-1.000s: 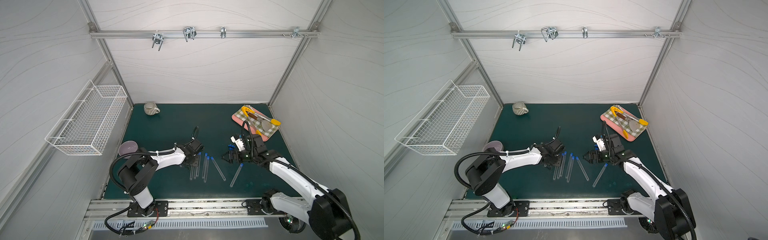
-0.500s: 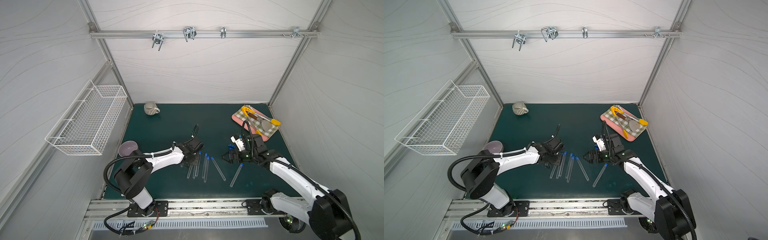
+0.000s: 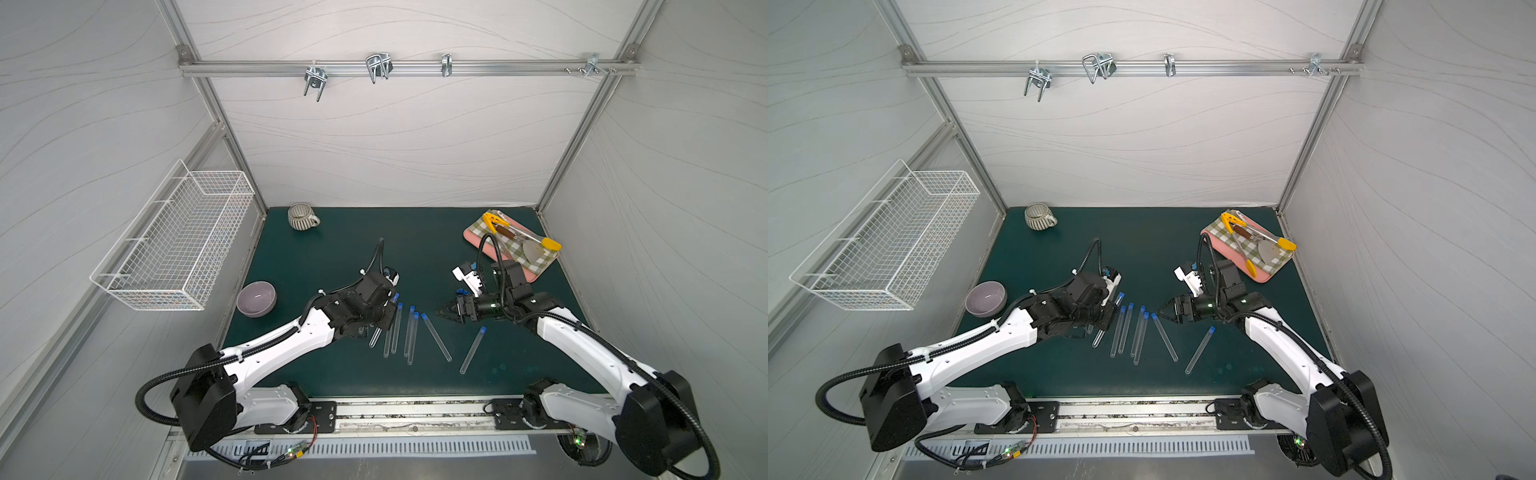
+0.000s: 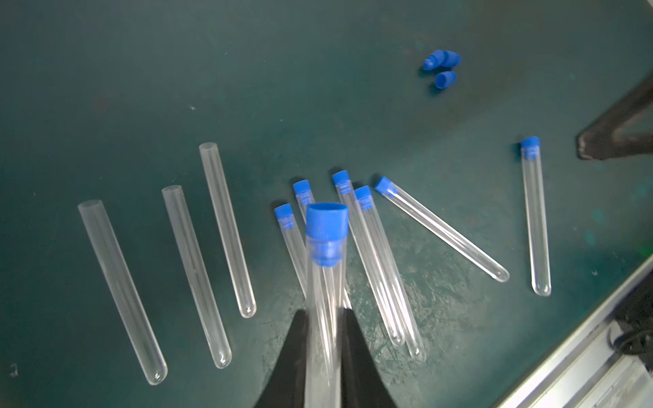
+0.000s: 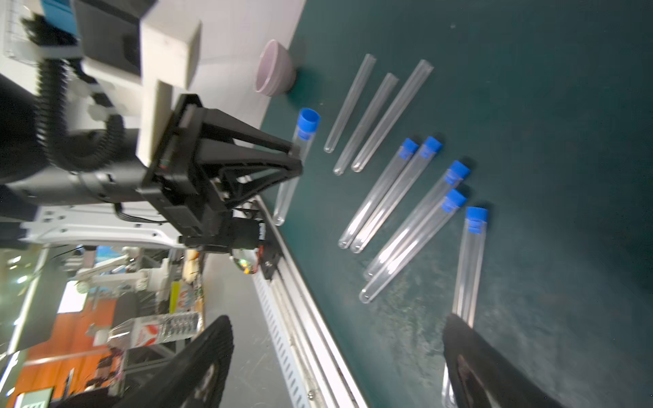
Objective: Remove stoppers from test tubes
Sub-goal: Pick up the test tube at the center of the board.
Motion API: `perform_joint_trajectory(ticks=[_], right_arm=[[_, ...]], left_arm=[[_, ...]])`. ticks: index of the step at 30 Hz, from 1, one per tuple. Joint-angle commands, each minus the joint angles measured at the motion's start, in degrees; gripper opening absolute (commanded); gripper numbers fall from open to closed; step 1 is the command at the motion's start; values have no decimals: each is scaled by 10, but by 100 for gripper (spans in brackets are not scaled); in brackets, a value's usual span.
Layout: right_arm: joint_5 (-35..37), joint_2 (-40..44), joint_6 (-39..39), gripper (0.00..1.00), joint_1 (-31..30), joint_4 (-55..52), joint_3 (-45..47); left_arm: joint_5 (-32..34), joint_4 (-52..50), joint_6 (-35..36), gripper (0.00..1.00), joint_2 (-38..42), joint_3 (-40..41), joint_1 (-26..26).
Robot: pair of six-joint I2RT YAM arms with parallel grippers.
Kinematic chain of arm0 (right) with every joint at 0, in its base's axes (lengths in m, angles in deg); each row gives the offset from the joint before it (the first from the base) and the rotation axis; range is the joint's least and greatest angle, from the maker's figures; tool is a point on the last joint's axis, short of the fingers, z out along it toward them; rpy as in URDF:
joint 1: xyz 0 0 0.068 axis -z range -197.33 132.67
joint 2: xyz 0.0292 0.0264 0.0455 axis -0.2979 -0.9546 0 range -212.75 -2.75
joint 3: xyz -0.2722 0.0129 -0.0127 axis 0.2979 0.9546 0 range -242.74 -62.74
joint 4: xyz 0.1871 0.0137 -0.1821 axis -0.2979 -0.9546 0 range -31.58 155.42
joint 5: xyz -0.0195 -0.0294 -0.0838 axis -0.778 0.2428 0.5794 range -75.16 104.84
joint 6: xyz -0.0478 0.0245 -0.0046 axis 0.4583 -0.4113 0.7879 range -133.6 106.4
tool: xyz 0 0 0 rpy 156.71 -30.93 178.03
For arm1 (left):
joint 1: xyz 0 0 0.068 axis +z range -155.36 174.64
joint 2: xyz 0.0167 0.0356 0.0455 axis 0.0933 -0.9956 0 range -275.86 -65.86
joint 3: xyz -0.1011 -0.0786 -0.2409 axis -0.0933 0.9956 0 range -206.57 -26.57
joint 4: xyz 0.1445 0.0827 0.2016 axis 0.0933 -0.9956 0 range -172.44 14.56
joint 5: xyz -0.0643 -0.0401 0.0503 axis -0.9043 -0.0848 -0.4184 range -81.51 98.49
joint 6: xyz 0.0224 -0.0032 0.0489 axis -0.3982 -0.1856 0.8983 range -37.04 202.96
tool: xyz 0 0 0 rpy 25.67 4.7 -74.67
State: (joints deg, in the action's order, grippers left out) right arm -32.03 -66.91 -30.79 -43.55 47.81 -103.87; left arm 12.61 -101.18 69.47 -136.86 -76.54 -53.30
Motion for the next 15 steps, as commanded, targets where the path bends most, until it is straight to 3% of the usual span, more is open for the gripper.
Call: perform_joint_trajectory(ticks=[1, 15], right_arm=[[-70, -5, -13, 90, -11, 33, -17], [-62, -62, -6, 60, -55, 41, -36]], left_arm=[[3, 21, 51, 6, 5, -7, -34], [25, 39, 125, 6, 21, -13, -123]])
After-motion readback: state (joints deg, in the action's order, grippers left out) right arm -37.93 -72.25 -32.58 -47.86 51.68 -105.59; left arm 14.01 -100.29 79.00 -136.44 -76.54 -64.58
